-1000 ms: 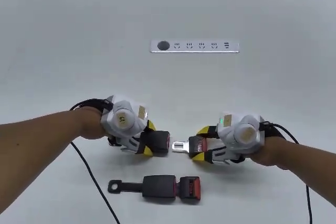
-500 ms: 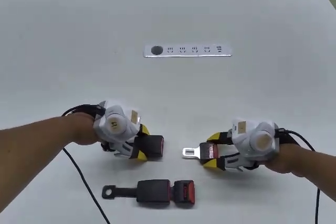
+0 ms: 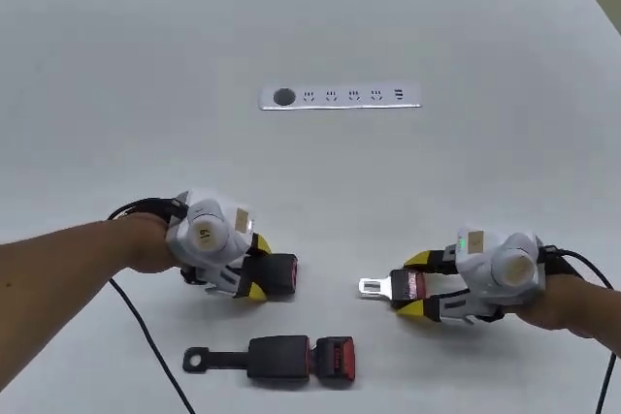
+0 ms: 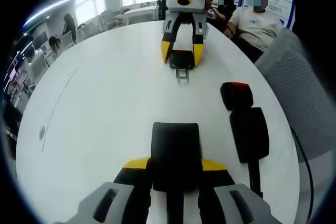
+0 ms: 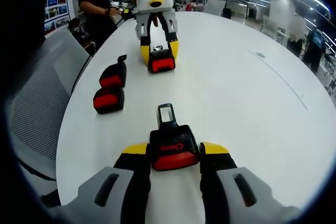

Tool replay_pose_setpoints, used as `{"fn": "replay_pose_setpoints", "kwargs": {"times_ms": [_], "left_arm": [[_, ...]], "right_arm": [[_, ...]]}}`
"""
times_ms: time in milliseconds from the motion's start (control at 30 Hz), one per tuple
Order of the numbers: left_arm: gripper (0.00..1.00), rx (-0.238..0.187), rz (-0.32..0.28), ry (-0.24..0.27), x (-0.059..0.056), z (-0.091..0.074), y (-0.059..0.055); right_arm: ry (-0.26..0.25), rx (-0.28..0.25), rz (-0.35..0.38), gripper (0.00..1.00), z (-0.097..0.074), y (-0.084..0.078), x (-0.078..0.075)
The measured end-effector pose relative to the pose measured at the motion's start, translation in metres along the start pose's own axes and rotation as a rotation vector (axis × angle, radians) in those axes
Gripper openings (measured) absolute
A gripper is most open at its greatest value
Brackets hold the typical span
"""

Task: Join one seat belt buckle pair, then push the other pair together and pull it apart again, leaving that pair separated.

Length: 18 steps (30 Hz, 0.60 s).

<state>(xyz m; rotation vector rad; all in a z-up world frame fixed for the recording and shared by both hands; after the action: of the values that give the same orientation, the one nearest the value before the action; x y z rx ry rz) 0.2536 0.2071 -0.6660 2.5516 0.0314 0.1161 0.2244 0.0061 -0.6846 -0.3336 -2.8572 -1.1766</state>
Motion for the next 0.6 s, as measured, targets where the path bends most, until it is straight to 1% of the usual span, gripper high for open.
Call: {"fn": "replay_pose_setpoints", "kwargs": {"times_ms": [67, 100, 133, 167, 300, 367, 433, 467, 500, 533, 567, 600], "left_arm": [[0.34, -0.002, -0.001, 0.0, 0.0, 0.0, 0.0], [0.34, -0.002, -0.001, 0.0, 0.0, 0.0, -0.001], [0.35, -0.001, 0.001, 0.0, 0.001, 0.001, -0.001], [0.35, 0.001, 0.002, 0.0, 0.001, 0.001, -0.001], [0.35, 0.007, -0.009, 0.005, 0.0, 0.001, 0.0], [0.35, 0.011, -0.009, 0.009, 0.0, 0.001, 0.001], [0.35, 0.017, -0.013, 0.015, 0.0, 0.002, 0.002], [0.36, 0.023, -0.019, 0.025, 0.0, 0.002, 0.002], [0.38, 0.028, -0.03, 0.032, 0.001, 0.001, 0.002], [0.42, 0.022, -0.08, 0.036, 0.0, 0.001, 0.003], [0.51, 0.002, -0.102, 0.025, -0.003, 0.0, 0.006], [0.57, -0.012, -0.124, 0.023, -0.003, -0.001, 0.008]], "right_arm": [[0.0, -0.003, 0.002, 0.36, 0.0, -0.001, 0.001], [0.001, -0.005, 0.006, 0.36, -0.002, 0.0, 0.0], [0.001, -0.008, 0.004, 0.36, -0.002, -0.001, 0.003], [0.0, -0.007, -0.002, 0.36, -0.005, 0.003, 0.004], [0.004, -0.015, 0.004, 0.36, -0.011, 0.005, 0.008], [0.003, -0.01, 0.002, 0.36, -0.012, 0.006, 0.009], [-0.005, -0.006, 0.007, 0.37, -0.014, 0.007, 0.009], [-0.022, -0.003, 0.022, 0.37, -0.015, 0.006, 0.011], [-0.051, -0.003, 0.041, 0.38, -0.017, 0.007, 0.009], [-0.061, -0.002, 0.041, 0.4, -0.019, 0.005, 0.01], [-0.072, -0.013, 0.048, 0.41, -0.022, 0.004, 0.006], [-0.085, -0.038, 0.074, 0.43, -0.025, 0.005, 0.007]]}}
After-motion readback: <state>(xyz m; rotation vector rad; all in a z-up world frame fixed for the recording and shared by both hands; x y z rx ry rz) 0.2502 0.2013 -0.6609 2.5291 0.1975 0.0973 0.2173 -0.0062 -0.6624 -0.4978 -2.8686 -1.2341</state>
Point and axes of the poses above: the centre of the closed fingertips' face, and the gripper's own axes: z roughly forward along the fingers, x roughly to its left, y roughly out of its top, the point moved 3 cm from there along -z, roughly backward along the fingers, and after that the axes turned 7 degrees about y, right-handed, at the moved point
